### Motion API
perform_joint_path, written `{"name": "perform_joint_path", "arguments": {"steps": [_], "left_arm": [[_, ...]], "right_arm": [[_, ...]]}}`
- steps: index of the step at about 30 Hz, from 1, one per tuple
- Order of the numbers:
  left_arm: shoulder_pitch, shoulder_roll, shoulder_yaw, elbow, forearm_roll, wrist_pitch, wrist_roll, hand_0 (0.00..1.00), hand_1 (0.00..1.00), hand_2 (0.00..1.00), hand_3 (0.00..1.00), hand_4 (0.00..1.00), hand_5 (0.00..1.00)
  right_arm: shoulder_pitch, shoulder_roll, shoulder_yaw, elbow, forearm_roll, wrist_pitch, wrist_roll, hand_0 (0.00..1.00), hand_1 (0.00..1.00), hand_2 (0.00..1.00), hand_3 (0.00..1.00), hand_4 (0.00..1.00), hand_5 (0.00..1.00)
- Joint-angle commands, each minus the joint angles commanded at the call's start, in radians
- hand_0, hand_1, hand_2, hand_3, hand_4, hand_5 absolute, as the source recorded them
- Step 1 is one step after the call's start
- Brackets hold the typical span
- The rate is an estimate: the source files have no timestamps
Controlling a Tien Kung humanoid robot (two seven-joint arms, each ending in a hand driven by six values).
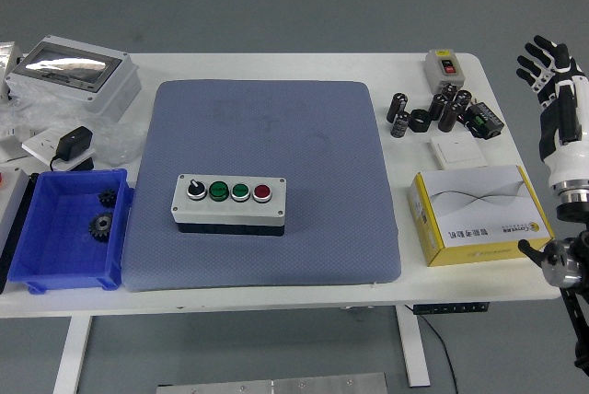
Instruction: Pick up the button,place it on the desk,press the button,press the button
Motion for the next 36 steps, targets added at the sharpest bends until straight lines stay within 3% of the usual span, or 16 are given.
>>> {"name": "perform_joint_path", "arguments": {"steps": [8, 19, 36], "left_arm": [[0.003, -0.002, 0.003, 0.000, -0.006, 0.001, 0.000, 0.717, 0.695, 0.683, 0.833, 0.582, 0.816], [0.012, -0.006, 0.009, -0.001, -0.015, 0.001, 0.006, 0.717, 0.695, 0.683, 0.836, 0.579, 0.819], [0.004, -0.009, 0.004, 0.000, -0.011, 0.001, 0.004, 0.717, 0.695, 0.683, 0.840, 0.576, 0.821]], "right_arm": [[0.006, -0.002, -0.013, -0.003, 0.001, 0.001, -0.002, 0.815, 0.784, 0.802, 0.785, 0.908, 0.878], [0.069, 0.001, -0.095, -0.021, -0.018, -0.002, -0.012, 0.814, 0.783, 0.802, 0.784, 0.909, 0.878], [0.032, -0.008, -0.070, -0.002, -0.012, -0.004, -0.007, 0.813, 0.784, 0.805, 0.790, 0.907, 0.872]]}}
